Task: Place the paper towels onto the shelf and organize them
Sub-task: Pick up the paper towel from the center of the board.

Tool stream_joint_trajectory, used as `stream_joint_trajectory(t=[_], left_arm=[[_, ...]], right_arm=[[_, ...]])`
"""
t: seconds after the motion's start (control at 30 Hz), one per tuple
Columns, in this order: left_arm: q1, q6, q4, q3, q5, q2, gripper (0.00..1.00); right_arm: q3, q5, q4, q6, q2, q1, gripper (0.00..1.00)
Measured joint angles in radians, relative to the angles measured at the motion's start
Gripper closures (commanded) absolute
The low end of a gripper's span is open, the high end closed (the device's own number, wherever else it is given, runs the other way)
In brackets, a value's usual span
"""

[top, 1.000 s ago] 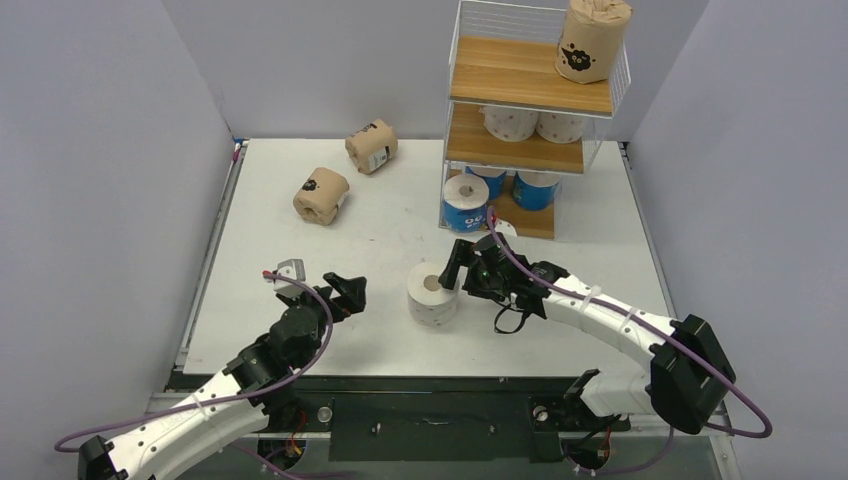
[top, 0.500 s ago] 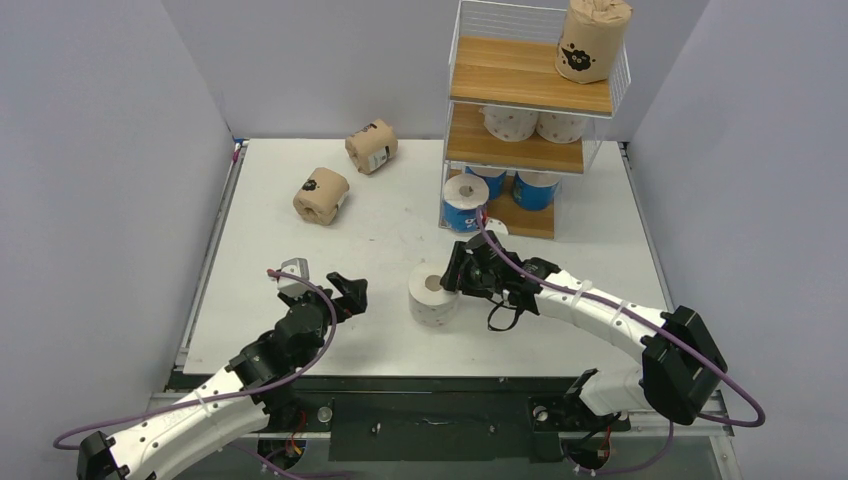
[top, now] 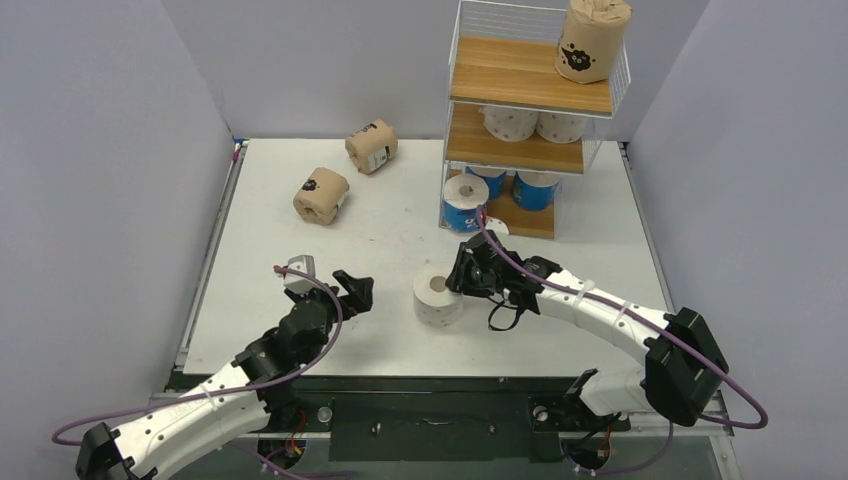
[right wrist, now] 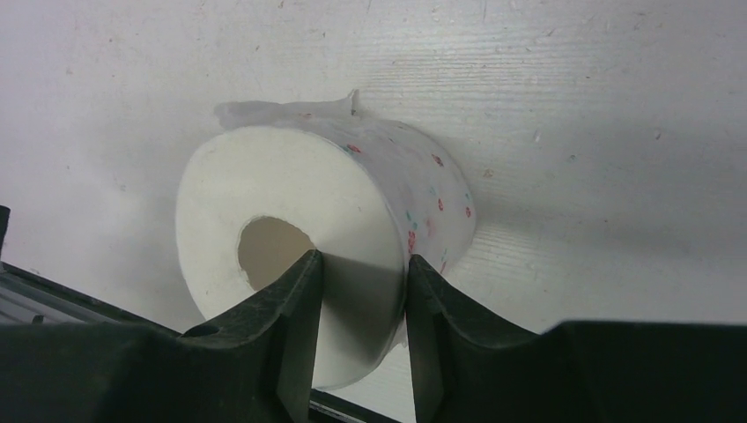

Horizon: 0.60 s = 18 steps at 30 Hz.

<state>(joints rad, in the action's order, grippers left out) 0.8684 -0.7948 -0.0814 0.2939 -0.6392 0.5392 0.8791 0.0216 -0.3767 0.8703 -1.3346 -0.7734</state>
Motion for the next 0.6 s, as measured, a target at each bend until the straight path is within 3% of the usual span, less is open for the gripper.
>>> stream_joint_trajectory(t=[0.2, 0.6], left_arm=[[0.000, 0.027, 0.145, 0.005, 0.009, 0.086, 0.04], [0.000, 0.179, 0.587, 0.193, 0.084, 0.492, 0.04]], right_arm=[[0.024, 0.011, -0.117, -0.027, 0.078, 0.046, 0.79], [0.290, 0.020, -0.302, -0.103, 0.219, 0.294, 0.79]])
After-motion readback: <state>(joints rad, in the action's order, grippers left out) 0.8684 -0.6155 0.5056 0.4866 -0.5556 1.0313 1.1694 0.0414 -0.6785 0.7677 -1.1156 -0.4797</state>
